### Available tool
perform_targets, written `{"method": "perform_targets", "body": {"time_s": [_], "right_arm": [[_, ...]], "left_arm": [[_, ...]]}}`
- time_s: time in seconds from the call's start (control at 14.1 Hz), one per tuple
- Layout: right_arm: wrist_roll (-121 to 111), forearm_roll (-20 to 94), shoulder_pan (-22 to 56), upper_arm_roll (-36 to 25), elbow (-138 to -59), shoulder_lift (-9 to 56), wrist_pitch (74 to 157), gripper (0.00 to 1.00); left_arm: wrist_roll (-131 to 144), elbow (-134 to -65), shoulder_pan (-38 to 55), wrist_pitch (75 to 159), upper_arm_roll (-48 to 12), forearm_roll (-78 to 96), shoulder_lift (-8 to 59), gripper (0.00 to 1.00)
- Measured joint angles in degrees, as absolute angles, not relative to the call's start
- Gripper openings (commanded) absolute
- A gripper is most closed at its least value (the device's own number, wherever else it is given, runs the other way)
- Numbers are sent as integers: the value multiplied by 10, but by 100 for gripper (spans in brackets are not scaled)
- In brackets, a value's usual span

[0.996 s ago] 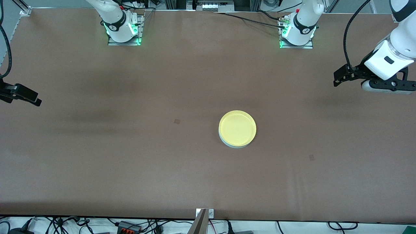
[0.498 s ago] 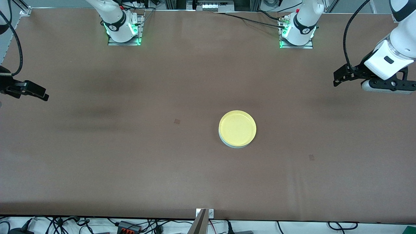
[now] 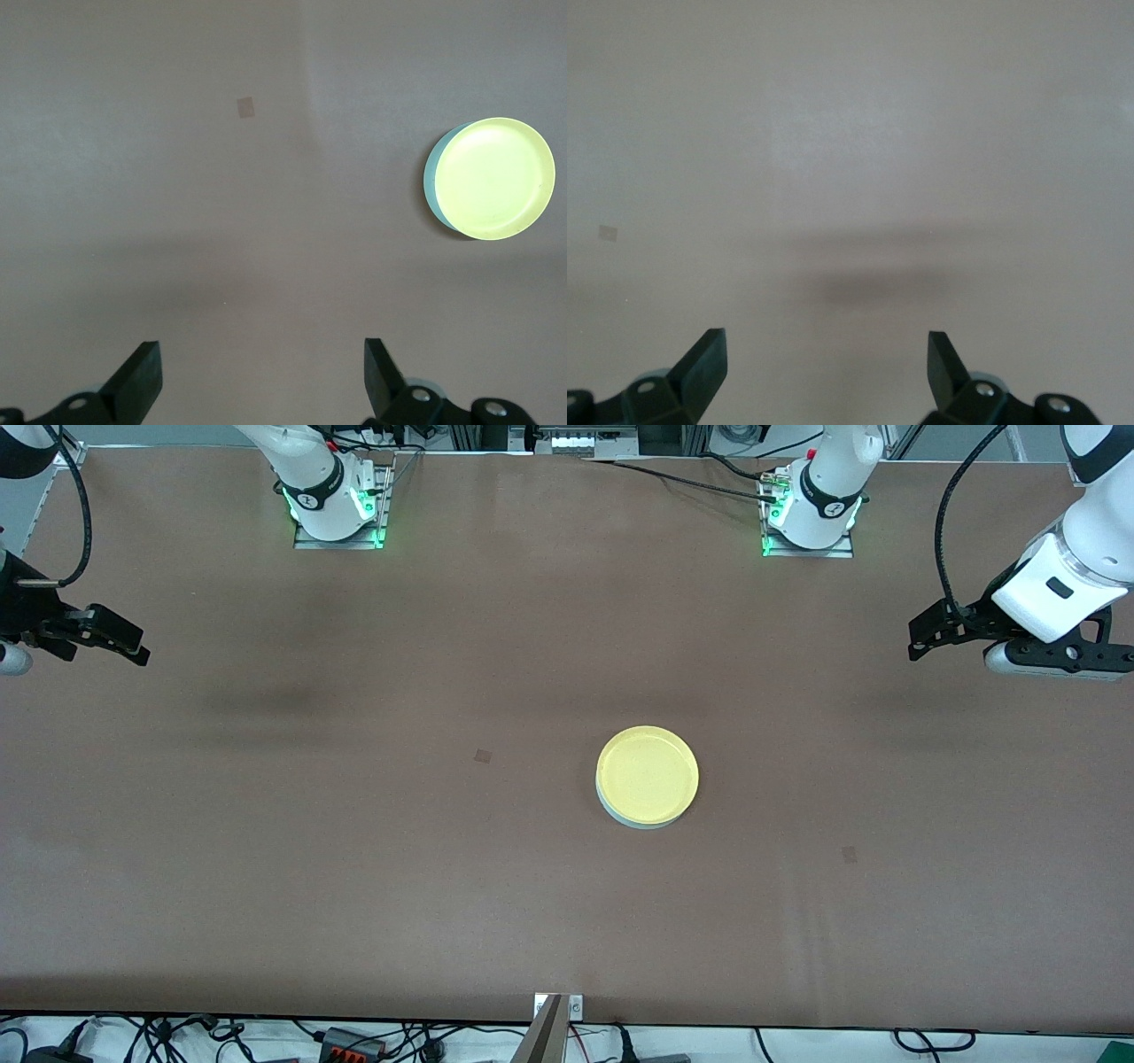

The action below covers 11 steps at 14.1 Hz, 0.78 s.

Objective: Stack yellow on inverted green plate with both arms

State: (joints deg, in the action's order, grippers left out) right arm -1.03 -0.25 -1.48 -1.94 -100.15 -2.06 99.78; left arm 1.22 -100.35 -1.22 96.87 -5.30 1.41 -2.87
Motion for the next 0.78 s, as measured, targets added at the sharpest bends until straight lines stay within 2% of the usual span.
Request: {"method": "perform_targets", "body": {"time_s": [0.78], "right_arm": [[-12,-2,-15,-18,-996,-17,1007,100]], "left_arm": [[12,-1003,-12,969,-53,14,-29,100]]}}
